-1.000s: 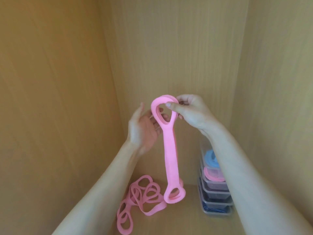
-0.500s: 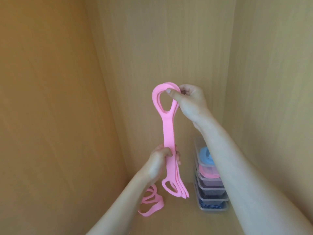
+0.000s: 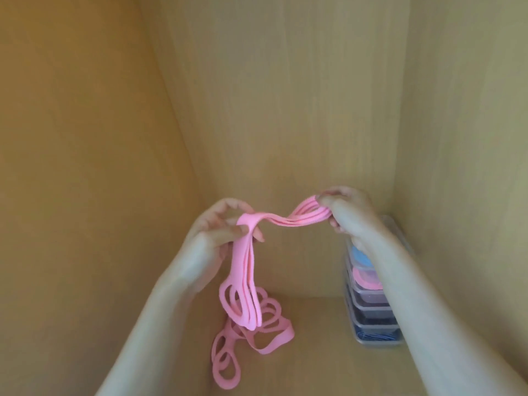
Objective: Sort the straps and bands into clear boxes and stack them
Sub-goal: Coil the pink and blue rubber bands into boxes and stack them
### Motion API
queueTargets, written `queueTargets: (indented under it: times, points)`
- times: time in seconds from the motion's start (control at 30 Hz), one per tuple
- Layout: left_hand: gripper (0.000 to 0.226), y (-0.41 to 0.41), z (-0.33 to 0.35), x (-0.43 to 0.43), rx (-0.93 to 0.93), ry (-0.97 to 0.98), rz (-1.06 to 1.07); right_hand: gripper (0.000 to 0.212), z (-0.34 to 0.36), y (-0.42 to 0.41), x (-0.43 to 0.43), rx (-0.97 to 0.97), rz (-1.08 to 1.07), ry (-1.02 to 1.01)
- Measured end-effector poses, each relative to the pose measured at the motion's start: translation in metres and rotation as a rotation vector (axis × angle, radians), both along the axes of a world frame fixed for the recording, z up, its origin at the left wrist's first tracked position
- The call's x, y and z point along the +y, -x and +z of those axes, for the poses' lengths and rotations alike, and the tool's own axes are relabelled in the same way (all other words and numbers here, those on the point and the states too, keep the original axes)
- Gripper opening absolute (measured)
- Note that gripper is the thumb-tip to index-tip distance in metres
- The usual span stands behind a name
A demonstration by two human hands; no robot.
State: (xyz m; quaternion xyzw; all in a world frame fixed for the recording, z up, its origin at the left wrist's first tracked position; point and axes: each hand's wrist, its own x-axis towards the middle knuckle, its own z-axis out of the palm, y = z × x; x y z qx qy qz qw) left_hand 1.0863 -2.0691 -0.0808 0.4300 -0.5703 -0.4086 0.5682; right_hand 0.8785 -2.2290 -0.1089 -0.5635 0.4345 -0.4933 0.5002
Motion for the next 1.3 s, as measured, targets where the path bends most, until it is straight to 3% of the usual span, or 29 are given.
queueTargets:
  times: [0.23,0.47,0.7,0.83,1.03,1.17,1.3]
  points:
    - [0.027,-0.004,0.040,0.014,-0.301,-0.033,0.069,0.016,-0.054,-0.030,0.043,0.116,0.307,-0.189]
    - [0.035,0.003,0.034,0.006,-0.265,-0.157,0.164,0.026,-0.098,-0.065,0.089,-0.100,0.577,-0.652]
    - [0.034,0.010,0.018,0.002,-0.358,-0.237,0.194,0.022,-0.133,-0.077,0.123,-0.419,0.621,-0.923]
    - [0.035,0.007,0.017,0.003,-0.417,-0.246,0.176,0.019,-0.142,-0.065,0.123,-0.491,0.652,-0.980]
    - [0.038,0.013,0.017,-0.001,-0.482,-0.210,0.180,0.038,-0.151,-0.061,0.133,-0.591,0.712,-0.954]
    - [0.040,0.017,0.018,-0.004,-0.418,-0.168,0.203,0.045,-0.154,-0.060,0.144,-0.742,0.771,-0.936]
    - [0.036,0.023,0.020,-0.005,-0.215,-0.173,0.149,0.052,-0.149,-0.061,0.147,-0.820,0.769,-0.888]
